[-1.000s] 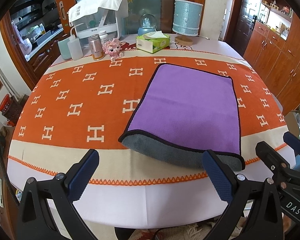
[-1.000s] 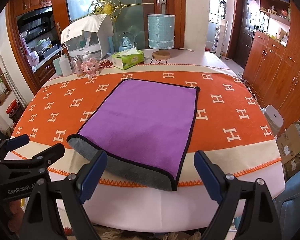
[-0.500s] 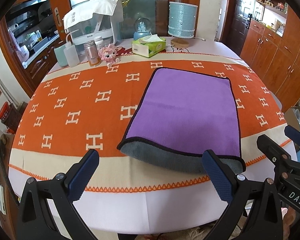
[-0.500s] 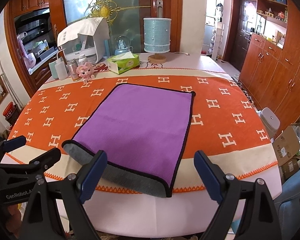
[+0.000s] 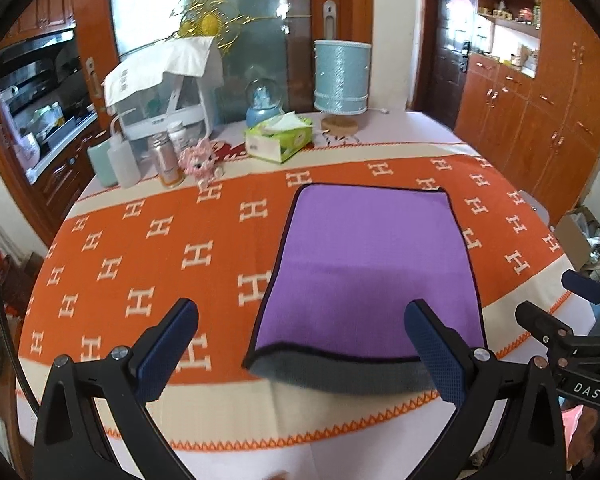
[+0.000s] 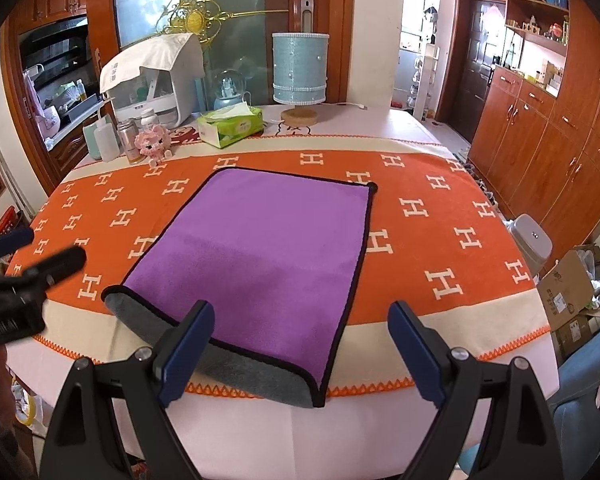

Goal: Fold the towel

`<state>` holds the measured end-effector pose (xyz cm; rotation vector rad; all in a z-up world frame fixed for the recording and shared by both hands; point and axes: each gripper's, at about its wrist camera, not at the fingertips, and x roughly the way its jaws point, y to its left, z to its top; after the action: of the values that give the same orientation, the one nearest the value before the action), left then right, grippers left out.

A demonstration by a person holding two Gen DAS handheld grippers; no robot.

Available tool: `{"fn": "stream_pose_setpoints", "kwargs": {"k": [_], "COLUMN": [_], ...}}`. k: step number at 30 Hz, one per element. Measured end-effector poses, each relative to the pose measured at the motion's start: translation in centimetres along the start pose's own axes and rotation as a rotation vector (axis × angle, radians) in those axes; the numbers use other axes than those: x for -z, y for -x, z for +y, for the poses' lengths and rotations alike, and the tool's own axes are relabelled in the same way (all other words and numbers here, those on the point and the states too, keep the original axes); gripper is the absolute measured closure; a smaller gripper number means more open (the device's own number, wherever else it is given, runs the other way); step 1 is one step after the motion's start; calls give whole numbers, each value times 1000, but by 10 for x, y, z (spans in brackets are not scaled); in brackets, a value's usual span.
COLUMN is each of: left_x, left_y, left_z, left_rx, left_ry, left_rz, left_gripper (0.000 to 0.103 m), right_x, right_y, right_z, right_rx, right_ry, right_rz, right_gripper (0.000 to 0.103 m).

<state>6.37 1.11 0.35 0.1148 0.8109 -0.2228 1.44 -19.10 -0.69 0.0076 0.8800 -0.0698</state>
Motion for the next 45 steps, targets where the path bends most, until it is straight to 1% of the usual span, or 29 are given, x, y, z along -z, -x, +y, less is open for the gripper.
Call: {"fn": "stream_pose_setpoints", "kwargs": {"k": [2, 3, 6, 8, 10, 12, 13, 15, 17, 18, 19, 20, 21, 22, 24, 27, 29, 32, 36, 40, 43, 45], "left_x": [-2, -3, -2, 3, 11, 19, 23, 31, 37, 37, 39, 41, 42, 43, 45, 48, 48, 45, 42, 39, 37, 37], "left_y": [-6, -11, -27, -41, -53, -65, -71, -79, -86, -88, -90, -94, -97, -100, -110, -121, -125, -131, -139, -138, -136, -135], "left_z": [2, 3, 4, 5, 8, 13, 16, 21, 26, 27, 28, 29, 31, 31, 34, 35, 37, 40, 45, 41, 37, 32], "left_rx": [8, 14, 47, 67, 111, 180, 209, 263, 268, 268, 271, 278, 291, 295, 297, 317, 326, 365, 400, 424, 446, 450], "left_ry": [-33, -55, -118, -155, -178, -195, -193, -195, -207, -217, -231, -245, -253, -256, -263, -279, -287, -282, -282, -315, -340, -364], "left_rz": [-6, 4, 57, 95, 134, 176, 196, 225, 236, 241, 251, 269, 291, 305, 343, 378, 381, 399, 430, 429, 433, 431], "left_gripper": [1, 1, 4, 5, 7, 9, 12, 13, 14, 15, 18, 24, 27, 32, 34, 40, 40, 40, 41, 41, 41, 41], "right_x": [3, 4, 10, 14, 18, 23, 27, 32, 39, 43, 46, 49, 51, 54, 58, 61, 62, 64, 64, 62, 62, 62], "right_y": [-4, -6, -12, -18, -23, -27, -30, -35, -39, -42, -44, -47, -49, -52, -59, -70, -75, -79, -84, -88, -91, -92], "right_z": [-2, -4, -8, -11, -14, -15, -16, -16, -16, -15, -14, -13, -12, -10, -10, -11, -13, -17, -21, -26, -29, -30], "right_rx": [8, 6, -4, -25, -52, -83, -97, -110, -124, -136, -149, -163, -170, -175, -184, -208, -225, -249, -283, -314, -339, -351], "right_ry": [13, 21, 37, 40, 36, 37, 42, 56, 71, 79, 84, 92, 96, 102, 105, 98, 90, 81, 74, 64, 57, 54], "right_rz": [-2, -3, 2, 15, 27, 34, 41, 53, 65, 76, 85, 99, 109, 124, 147, 184, 201, 212, 228, 245, 256, 260], "right_gripper": [14, 14, 14, 14, 14, 14, 14, 14, 14, 16, 20, 21, 24, 26, 30, 38, 40, 42, 50, 58, 63, 64]}}
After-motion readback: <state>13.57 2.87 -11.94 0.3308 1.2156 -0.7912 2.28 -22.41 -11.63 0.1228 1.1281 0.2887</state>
